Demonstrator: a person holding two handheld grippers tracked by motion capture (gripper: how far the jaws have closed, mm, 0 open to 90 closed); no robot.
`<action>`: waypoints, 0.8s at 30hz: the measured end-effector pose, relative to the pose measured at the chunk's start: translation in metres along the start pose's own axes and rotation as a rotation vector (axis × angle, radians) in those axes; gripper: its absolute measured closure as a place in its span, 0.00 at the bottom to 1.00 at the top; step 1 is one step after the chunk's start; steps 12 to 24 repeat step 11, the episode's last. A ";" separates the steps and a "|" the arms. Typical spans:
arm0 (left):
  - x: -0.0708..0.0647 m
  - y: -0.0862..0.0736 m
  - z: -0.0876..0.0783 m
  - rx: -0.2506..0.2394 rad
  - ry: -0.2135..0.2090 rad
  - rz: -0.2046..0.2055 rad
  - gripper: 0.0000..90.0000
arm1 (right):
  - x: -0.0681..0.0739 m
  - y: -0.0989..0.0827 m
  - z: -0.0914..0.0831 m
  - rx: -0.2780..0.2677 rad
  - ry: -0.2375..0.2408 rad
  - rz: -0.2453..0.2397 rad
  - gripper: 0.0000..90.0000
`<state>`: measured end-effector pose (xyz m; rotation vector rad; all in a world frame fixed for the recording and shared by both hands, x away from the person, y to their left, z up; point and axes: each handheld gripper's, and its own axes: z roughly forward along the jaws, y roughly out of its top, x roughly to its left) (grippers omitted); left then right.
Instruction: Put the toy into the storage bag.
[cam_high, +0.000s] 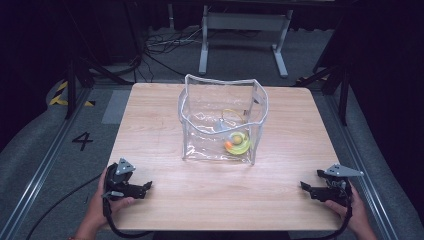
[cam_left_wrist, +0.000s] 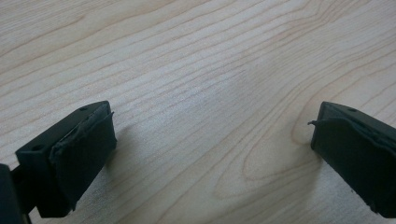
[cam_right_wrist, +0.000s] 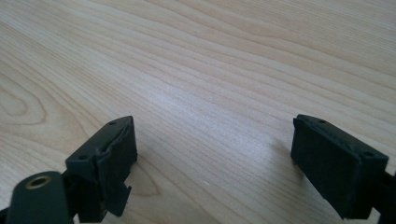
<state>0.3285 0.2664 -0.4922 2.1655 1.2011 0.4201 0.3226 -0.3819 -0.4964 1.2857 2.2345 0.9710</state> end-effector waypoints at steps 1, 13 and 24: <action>0.000 0.000 0.000 -0.002 0.002 -0.002 0.00 | 0.000 0.000 0.000 0.000 0.000 0.000 0.16; -0.001 0.000 0.001 -0.005 0.008 -0.011 0.00 | 0.000 0.000 0.000 0.000 -0.003 0.003 0.16; -0.001 0.000 0.001 -0.005 0.008 -0.011 0.00 | 0.000 0.000 0.000 0.000 -0.003 0.003 0.16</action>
